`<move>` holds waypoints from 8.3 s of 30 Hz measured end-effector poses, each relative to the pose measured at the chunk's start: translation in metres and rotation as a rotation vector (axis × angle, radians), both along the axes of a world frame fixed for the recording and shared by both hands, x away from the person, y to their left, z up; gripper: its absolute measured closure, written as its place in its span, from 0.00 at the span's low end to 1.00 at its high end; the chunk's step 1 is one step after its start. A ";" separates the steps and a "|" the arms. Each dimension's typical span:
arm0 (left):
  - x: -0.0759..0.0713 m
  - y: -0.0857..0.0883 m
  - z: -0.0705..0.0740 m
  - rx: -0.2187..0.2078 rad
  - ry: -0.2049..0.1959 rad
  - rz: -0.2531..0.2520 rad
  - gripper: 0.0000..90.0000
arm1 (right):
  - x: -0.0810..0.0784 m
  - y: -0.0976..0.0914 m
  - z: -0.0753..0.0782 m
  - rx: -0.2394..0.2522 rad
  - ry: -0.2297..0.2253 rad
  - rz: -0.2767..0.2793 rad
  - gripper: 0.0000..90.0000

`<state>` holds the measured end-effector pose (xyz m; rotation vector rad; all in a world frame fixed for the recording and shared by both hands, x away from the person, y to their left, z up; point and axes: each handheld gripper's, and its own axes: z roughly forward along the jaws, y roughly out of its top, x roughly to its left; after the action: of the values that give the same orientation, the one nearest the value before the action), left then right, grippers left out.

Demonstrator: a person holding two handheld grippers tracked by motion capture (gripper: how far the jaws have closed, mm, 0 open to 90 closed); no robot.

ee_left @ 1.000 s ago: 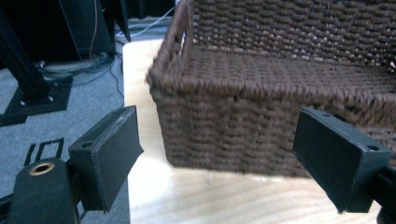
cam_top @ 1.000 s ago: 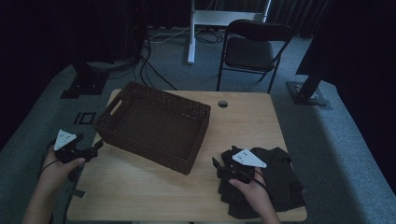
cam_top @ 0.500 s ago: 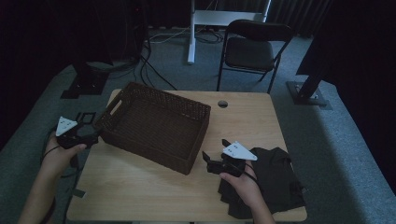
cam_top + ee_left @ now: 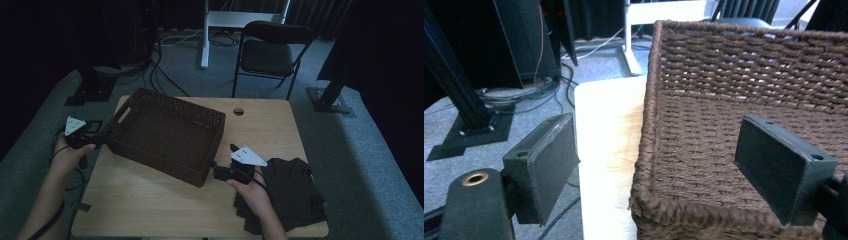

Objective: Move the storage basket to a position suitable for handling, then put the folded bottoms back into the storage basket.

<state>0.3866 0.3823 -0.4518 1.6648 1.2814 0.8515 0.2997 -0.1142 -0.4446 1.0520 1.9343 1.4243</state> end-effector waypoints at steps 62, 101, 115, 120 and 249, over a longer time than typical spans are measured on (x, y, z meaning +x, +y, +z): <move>-0.005 -0.030 -0.024 -0.010 0.092 0.033 0.80 | 0.028 0.037 -0.031 -0.089 0.134 -0.176 0.59; -0.075 -0.061 -0.021 -0.019 0.130 0.071 0.87 | 0.011 0.006 -0.033 -0.090 0.155 -0.242 0.77; -0.096 -0.057 -0.020 0.001 0.140 0.079 0.86 | -0.004 0.010 -0.034 -0.094 0.151 -0.222 0.77; -0.102 -0.057 -0.019 0.015 0.147 0.079 0.86 | -0.007 0.010 -0.034 -0.091 0.152 -0.216 0.77; -0.097 -0.261 0.021 -0.038 0.082 -0.599 0.21 | -0.038 -0.158 -0.013 -0.052 0.016 -0.288 0.15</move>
<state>0.2893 0.1209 -0.4304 1.9183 0.7659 0.3961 0.2621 -0.2726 -0.4577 1.2623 1.7373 1.2031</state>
